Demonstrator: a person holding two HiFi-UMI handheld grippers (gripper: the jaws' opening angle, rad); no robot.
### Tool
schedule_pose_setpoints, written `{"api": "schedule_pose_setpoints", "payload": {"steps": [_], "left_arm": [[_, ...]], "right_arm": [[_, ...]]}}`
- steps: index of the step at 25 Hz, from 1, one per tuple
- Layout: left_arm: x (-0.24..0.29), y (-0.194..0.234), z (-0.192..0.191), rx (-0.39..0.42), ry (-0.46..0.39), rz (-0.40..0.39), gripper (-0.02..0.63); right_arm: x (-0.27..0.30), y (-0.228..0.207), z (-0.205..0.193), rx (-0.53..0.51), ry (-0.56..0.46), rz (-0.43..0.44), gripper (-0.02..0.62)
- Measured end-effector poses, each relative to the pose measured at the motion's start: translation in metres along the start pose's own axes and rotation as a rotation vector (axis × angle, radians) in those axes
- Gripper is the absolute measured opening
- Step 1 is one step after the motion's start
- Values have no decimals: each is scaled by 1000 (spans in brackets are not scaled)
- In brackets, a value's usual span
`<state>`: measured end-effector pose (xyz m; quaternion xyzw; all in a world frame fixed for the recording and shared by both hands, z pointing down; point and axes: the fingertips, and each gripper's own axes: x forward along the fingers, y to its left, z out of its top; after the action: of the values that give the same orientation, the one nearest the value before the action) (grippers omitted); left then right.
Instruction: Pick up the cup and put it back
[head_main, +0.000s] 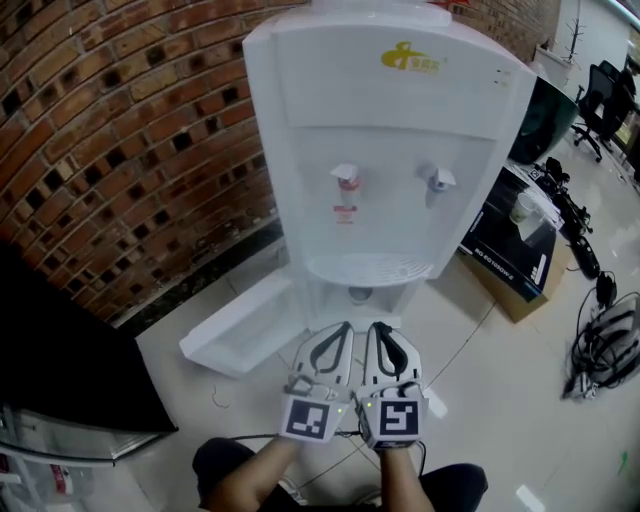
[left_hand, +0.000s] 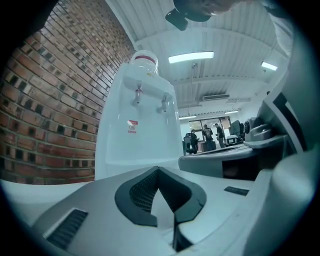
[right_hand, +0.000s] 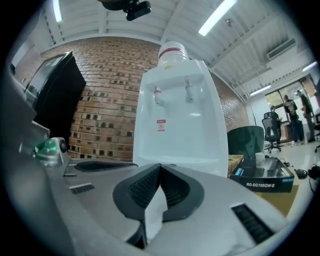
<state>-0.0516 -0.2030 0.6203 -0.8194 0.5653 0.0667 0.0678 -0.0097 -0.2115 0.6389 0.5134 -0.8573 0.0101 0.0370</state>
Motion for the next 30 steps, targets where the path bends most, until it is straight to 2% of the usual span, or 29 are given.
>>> {"api": "schedule_pose_setpoints", "payload": {"steps": [3,5,11,14,18,24,30], "left_arm": [[0,-1,13,27,11,-7,-9],[2,1,37,51,0,-7,-9],[0,22,115,21,67,30,-9],[-2,22,163,11,95,53,-9],[-6,14,236,28,92,59,-9],[-16,9,342,5,86,95,-9],[-21,-10,443,14,108,78,-9]], "right_arm": [[1,5,12,6,1,30,5],[1,9,29,11,0,44,5],[-1,31,114,-10,17,77,5],[-13,38,163,0,29,95,5],[-43,42,233,39,-12,96,3],[-70,54,328,-22,52,129,5],[-113,55,430,-6,64,154,5]]}}
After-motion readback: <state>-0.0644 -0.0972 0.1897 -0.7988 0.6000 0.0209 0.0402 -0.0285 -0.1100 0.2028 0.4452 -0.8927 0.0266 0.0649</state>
